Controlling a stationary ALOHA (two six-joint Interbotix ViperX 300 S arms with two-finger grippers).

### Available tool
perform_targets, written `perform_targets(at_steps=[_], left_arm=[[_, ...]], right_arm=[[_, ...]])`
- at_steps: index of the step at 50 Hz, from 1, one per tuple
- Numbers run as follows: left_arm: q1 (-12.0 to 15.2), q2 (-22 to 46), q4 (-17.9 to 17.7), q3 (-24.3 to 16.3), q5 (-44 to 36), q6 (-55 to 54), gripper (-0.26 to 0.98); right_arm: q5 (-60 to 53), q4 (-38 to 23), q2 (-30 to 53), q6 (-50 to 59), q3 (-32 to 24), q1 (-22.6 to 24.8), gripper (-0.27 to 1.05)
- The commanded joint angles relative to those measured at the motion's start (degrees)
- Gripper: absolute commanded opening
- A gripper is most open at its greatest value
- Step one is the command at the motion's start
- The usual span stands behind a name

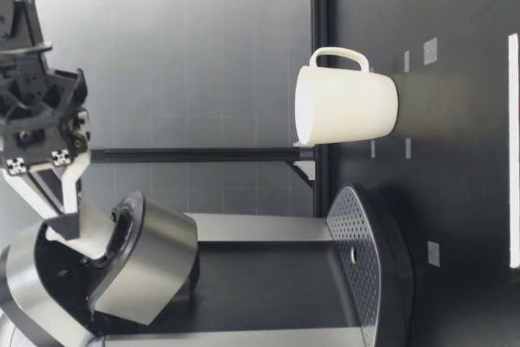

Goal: Place the coffee capsule inside the capsule container, then place the cup onto the center of the cup tray.

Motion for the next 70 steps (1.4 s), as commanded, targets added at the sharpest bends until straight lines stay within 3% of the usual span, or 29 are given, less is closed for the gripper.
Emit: perform_targets(at_steps=[1, 29, 42, 61, 70], left_arm=[[0.26, 0.0, 0.18, -0.53, 0.18, 0.09, 0.15], [0.26, -0.26, 0.26, -0.18, 0.18, 0.09, 0.15], [0.26, -0.18, 0.18, -0.18, 0.18, 0.0, 0.15], [0.18, -0.26, 0.18, 0.0, 0.35, -0.09, 0.15], [0.26, -0.26, 0.26, 1.14, 4.83, -0.26, 0.15]], right_arm=[[0.35, -0.09, -0.44, -0.09, -2.11, -0.44, 0.51], [3.16, -1.05, 2.37, 0.0, -4.83, -1.23, 0.52], [2.9, -2.02, 2.55, -1.05, -5.1, -1.14, 0.78], [2.46, -1.85, 1.49, -0.7, -4.92, -0.26, 0.78], [1.58, -1.76, -0.7, -0.62, -3.25, -0.26, 0.78]])
